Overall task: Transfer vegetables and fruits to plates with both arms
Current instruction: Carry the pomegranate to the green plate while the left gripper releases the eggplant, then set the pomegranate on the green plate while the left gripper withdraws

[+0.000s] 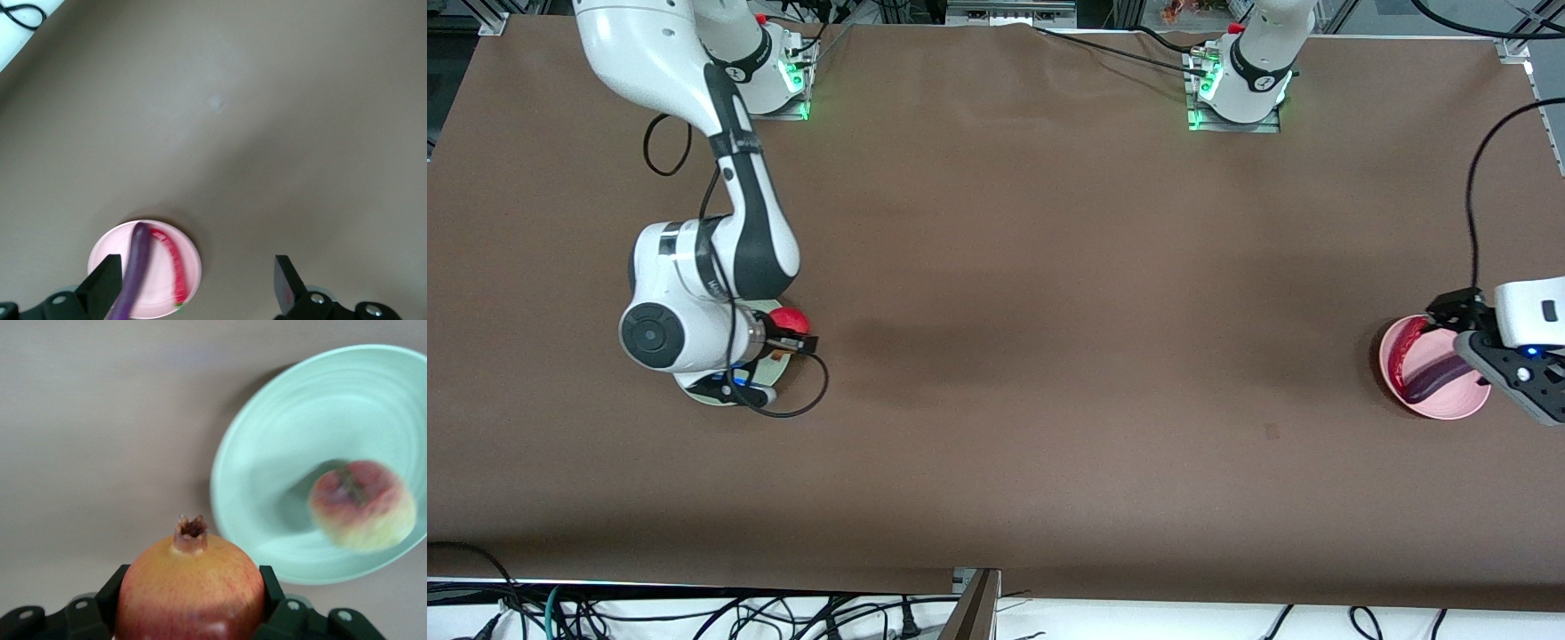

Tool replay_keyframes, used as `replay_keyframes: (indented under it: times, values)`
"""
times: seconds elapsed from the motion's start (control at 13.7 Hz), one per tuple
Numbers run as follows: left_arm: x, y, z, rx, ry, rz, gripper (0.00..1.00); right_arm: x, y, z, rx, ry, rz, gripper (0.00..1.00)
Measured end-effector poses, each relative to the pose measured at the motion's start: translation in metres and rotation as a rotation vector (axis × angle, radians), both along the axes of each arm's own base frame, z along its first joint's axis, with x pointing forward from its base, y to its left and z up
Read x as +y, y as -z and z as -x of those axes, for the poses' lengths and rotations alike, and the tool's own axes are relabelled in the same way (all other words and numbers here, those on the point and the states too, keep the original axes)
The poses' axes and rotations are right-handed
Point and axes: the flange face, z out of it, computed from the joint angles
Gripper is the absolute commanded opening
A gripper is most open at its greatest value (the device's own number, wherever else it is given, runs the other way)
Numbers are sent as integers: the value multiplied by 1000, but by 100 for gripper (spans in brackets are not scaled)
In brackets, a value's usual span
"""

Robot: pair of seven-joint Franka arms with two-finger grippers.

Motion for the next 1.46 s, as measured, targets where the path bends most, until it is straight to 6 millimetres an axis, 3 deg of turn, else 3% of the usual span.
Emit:
replay_keyframes:
  times: [0.22, 0.37, 0.44, 0.51, 0.59, 0.66, 1.02, 1.17, 1.46]
  values:
    - [-74, -24, 7, -3, -115, -39, 100, -23, 38, 10, -6, -41, 9, 18]
    - [-119, -43, 18, -23, -169, -72, 100, -28, 48, 14, -15, -54, 11, 30]
    - [-135, -52, 24, -40, -205, -96, 100, -32, 50, 14, -20, -66, 10, 43]
    - [-148, -60, 29, -55, -247, -122, 100, -38, 50, 13, -25, -76, 10, 70]
    - [-156, -67, 34, -63, -281, -128, 100, -44, 49, 12, -29, -80, 9, 86]
    - [-157, -74, 39, -64, -321, -117, 100, -51, 49, 11, -31, -79, 9, 99]
    - [-94, -92, 69, 9, -580, -10, 100, -53, 36, 5, -61, -79, 1, 99]
    - [-84, -96, 84, -17, -642, -14, 100, -49, 11, -2, -105, -84, -15, 99]
    - [-102, -100, 124, -64, -700, -28, 100, -51, -74, -9, -227, -89, -58, 100]
